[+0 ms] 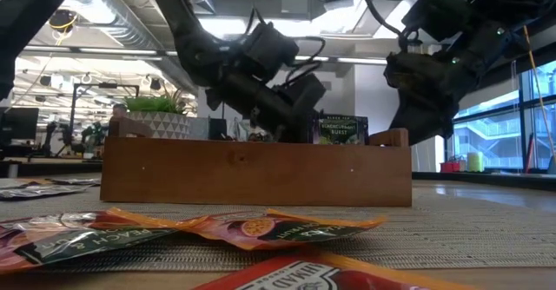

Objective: Pick & Place Tea
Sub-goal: Put the orange tea bag into the middle section of the wooden organizer

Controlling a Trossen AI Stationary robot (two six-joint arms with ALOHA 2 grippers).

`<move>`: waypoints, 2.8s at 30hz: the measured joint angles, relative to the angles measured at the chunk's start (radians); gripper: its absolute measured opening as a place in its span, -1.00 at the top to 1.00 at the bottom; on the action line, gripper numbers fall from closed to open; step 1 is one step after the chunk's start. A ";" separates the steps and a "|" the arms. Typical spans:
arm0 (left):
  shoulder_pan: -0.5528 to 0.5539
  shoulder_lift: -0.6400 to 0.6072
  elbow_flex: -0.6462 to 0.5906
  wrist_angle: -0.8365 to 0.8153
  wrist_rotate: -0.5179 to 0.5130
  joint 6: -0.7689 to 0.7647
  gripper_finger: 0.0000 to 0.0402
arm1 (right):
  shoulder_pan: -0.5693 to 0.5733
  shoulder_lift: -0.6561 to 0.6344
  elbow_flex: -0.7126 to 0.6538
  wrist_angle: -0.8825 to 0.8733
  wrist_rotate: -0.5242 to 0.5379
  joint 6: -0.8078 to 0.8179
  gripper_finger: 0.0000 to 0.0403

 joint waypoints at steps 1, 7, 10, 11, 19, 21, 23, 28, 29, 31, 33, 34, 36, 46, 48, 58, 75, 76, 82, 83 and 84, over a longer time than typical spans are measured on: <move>0.001 0.007 0.001 0.006 0.002 0.001 0.59 | 0.000 0.000 0.000 0.000 0.006 0.000 0.43; 0.006 0.023 0.001 0.018 -0.002 0.004 0.61 | 0.000 0.000 0.000 0.000 0.038 -0.018 0.42; 0.006 0.023 0.002 0.035 -0.006 0.021 0.61 | 0.000 0.000 0.000 0.000 0.063 -0.032 0.42; 0.006 0.023 0.002 0.032 -0.006 0.032 0.61 | 0.000 0.000 0.000 0.000 0.063 -0.031 0.42; 0.006 0.022 0.001 0.040 -0.006 0.043 0.60 | 0.000 0.000 0.000 0.003 0.073 -0.031 0.43; 0.006 0.031 0.003 0.044 -0.006 0.047 0.60 | 0.001 0.000 0.000 0.004 0.099 -0.032 0.42; 0.006 0.044 0.012 0.031 -0.005 0.047 0.59 | 0.000 0.000 0.000 0.004 0.119 -0.027 0.42; 0.009 0.088 0.055 0.003 0.006 0.047 0.60 | 0.000 0.000 0.000 0.004 0.123 -0.027 0.42; 0.010 0.088 0.063 -0.012 0.008 0.047 0.61 | 0.001 0.000 0.000 0.005 0.122 -0.026 0.43; 0.013 0.088 0.073 -0.043 0.010 0.049 0.61 | 0.000 0.000 0.000 0.005 0.112 -0.020 0.42; 0.016 0.088 0.075 -0.057 0.013 0.050 0.61 | 0.001 0.000 0.000 0.004 0.108 0.020 0.42; 0.017 0.088 0.075 -0.059 0.013 0.049 0.61 | 0.001 0.000 0.000 0.003 0.106 0.043 0.42; 0.017 0.088 0.075 -0.063 0.012 0.050 0.62 | 0.001 0.000 0.000 -0.005 0.105 0.072 0.42; 0.016 0.088 0.075 -0.070 0.010 0.050 0.61 | 0.011 0.001 0.000 -0.025 0.086 0.159 0.08; 0.016 0.088 0.075 -0.070 0.010 0.050 0.62 | 0.019 0.001 0.000 -0.024 0.078 0.163 -0.04; 0.016 0.088 0.074 -0.073 0.009 0.057 0.60 | 0.081 0.001 0.000 -0.054 0.067 0.322 -0.30; 0.015 0.088 0.073 -0.073 0.007 0.057 0.60 | 0.087 0.181 -0.001 0.066 0.045 0.416 -0.19; 0.015 0.088 0.073 -0.073 0.007 0.057 0.61 | 0.087 0.191 0.000 0.080 0.051 0.411 -0.19; 0.015 0.088 0.073 -0.073 0.008 0.057 0.61 | 0.076 0.210 -0.001 0.158 0.070 0.378 -0.20; 0.015 0.088 0.073 -0.073 0.008 0.057 0.60 | 0.071 0.210 -0.001 0.158 0.072 0.375 -0.20; 0.014 0.088 0.073 -0.073 0.009 0.057 0.60 | 0.065 0.210 -0.001 0.159 0.072 0.366 -0.20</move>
